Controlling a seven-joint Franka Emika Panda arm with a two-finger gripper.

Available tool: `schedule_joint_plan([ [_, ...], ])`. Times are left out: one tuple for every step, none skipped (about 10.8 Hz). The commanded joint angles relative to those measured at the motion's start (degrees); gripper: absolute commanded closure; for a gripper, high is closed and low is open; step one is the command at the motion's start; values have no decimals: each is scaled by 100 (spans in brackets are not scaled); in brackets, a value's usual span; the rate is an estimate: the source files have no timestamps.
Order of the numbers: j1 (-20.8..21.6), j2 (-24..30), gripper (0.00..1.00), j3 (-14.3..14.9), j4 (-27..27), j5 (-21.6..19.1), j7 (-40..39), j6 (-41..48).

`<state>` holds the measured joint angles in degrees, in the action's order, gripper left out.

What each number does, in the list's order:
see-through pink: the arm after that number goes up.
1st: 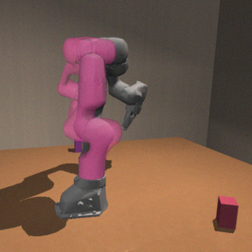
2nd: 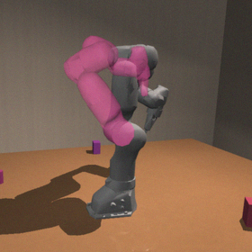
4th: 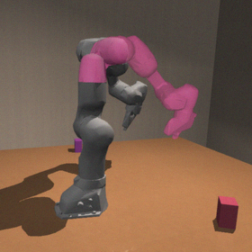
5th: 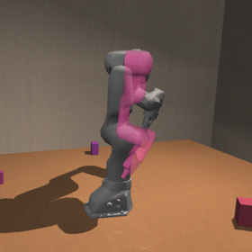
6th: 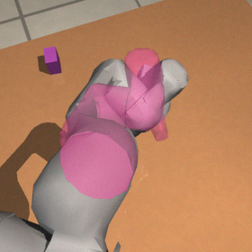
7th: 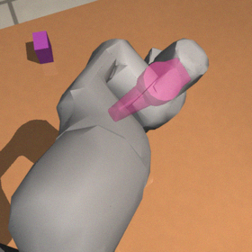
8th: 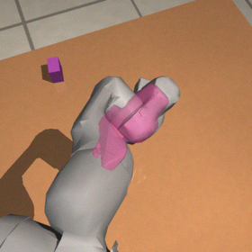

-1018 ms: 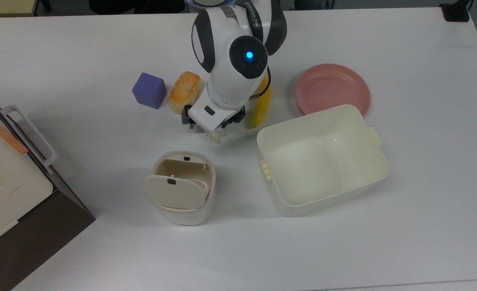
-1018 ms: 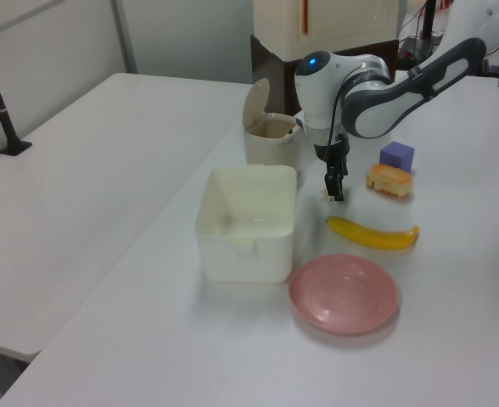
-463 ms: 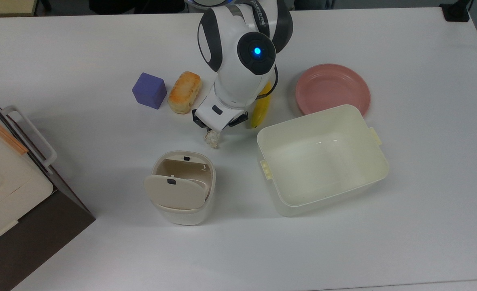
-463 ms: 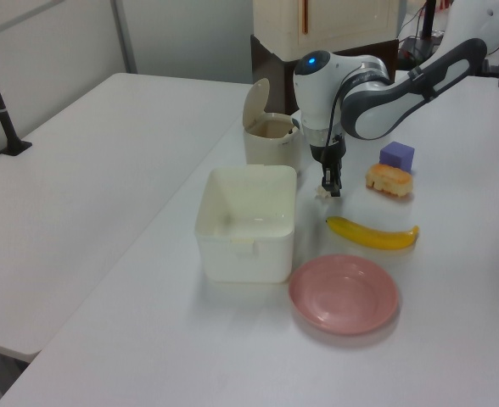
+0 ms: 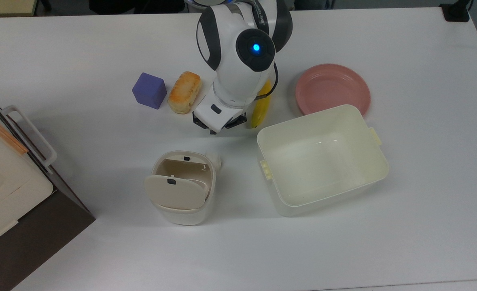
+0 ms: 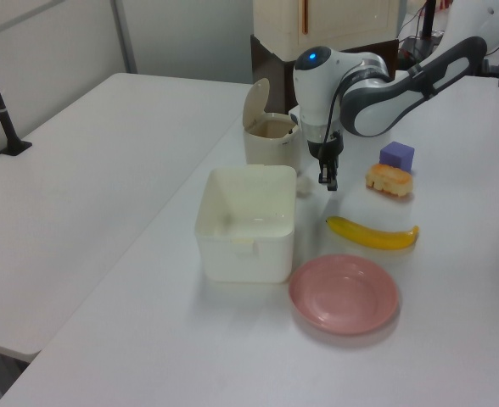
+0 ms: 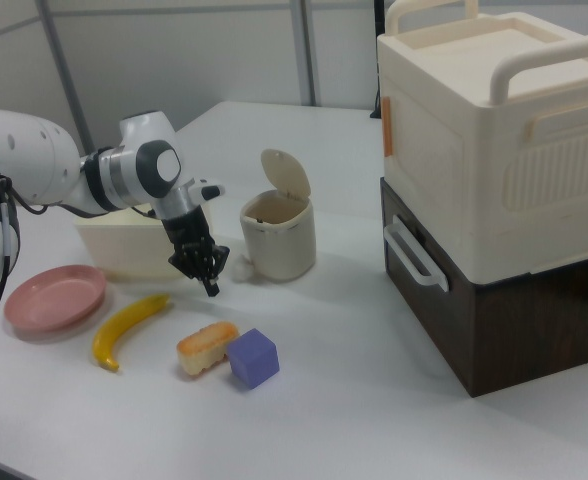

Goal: Grab it up and put it in the trash

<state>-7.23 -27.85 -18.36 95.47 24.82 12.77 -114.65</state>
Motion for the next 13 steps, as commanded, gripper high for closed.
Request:
schedule_joint_plan([
  [-67, 411, 100, 8, -1, -126, 94, -84],
  [-76, 446, 100, 8, -11, -196, 68, -75],
  [-77, 455, 100, 8, -11, -197, 94, -75],
  [-77, 447, 100, 8, -11, -197, 103, -84],
  [-85, 447, 91, 8, -28, -197, 86, -84],
  [-77, 412, 35, 8, -124, -188, 85, -84],
  [-50, 377, 0, 16, -134, -136, 85, -93],
  [-33, 324, 0, 16, -204, -109, 85, -102],
  [-33, 211, 0, 16, -378, -109, 77, -102],
  [11, 79, 0, 16, -554, -100, 59, -110],
  [98, 8, 0, 16, -599, -74, 59, -198],
  [143, -80, 0, 16, -713, 13, 59, -399],
  [195, -159, 0, 16, -731, 188, 68, -505],
])
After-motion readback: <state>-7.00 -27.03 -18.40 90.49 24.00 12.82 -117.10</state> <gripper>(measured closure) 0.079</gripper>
